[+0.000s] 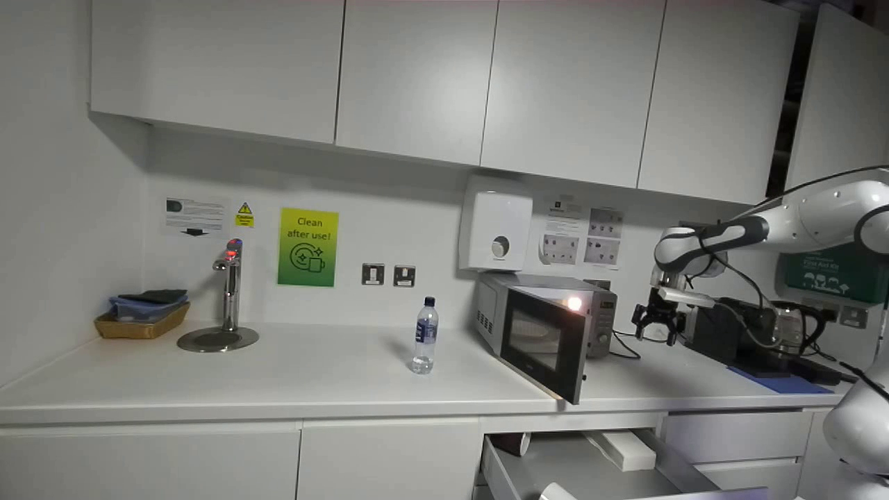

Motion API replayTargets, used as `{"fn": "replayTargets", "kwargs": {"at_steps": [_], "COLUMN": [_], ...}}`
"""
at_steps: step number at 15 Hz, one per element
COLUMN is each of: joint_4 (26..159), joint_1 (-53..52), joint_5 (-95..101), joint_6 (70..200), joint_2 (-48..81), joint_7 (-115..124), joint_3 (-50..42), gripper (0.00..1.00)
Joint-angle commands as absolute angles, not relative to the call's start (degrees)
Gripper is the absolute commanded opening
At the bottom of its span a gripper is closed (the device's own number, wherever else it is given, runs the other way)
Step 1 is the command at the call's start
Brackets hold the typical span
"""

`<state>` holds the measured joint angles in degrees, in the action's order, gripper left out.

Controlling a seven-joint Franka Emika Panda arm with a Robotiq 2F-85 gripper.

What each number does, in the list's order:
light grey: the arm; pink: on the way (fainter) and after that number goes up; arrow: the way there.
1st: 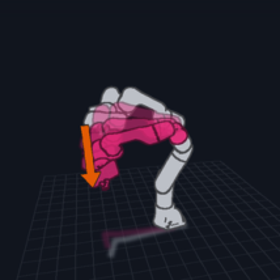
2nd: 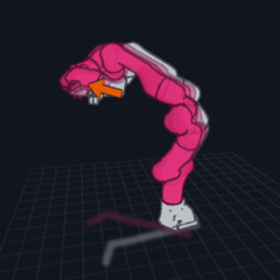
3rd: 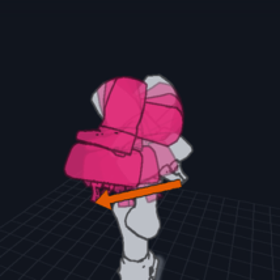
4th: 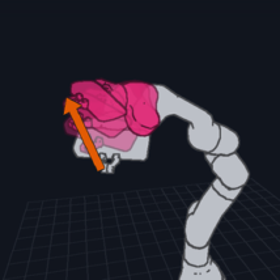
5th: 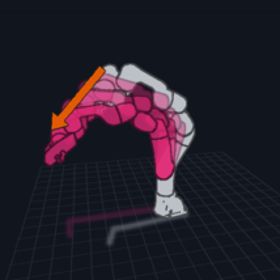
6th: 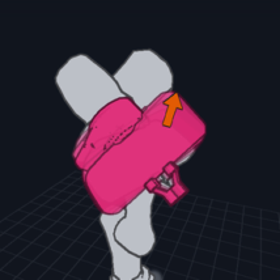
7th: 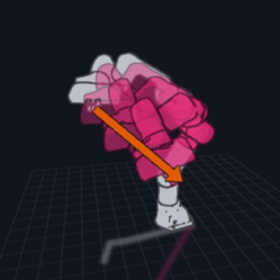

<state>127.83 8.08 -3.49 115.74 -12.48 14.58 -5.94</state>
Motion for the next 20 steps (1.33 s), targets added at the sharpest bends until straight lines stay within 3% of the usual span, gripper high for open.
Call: {"fn": "replayTargets", "kwargs": {"at_steps": [1,13,20], "joint_4": [130.15,132.91,135.19], "joint_1": [7.82,6.64,6.94], "joint_5": [-7.79,-14.11,-9.97], "joint_6": [120.56,130.47,138.52], "joint_2": [-14.25,-16.54,-18.54], "joint_7": [19.06,32.50,52.31], "joint_3": [-5.55,-1.82,3.60], "gripper": [1.00,1.00,1.00]}}
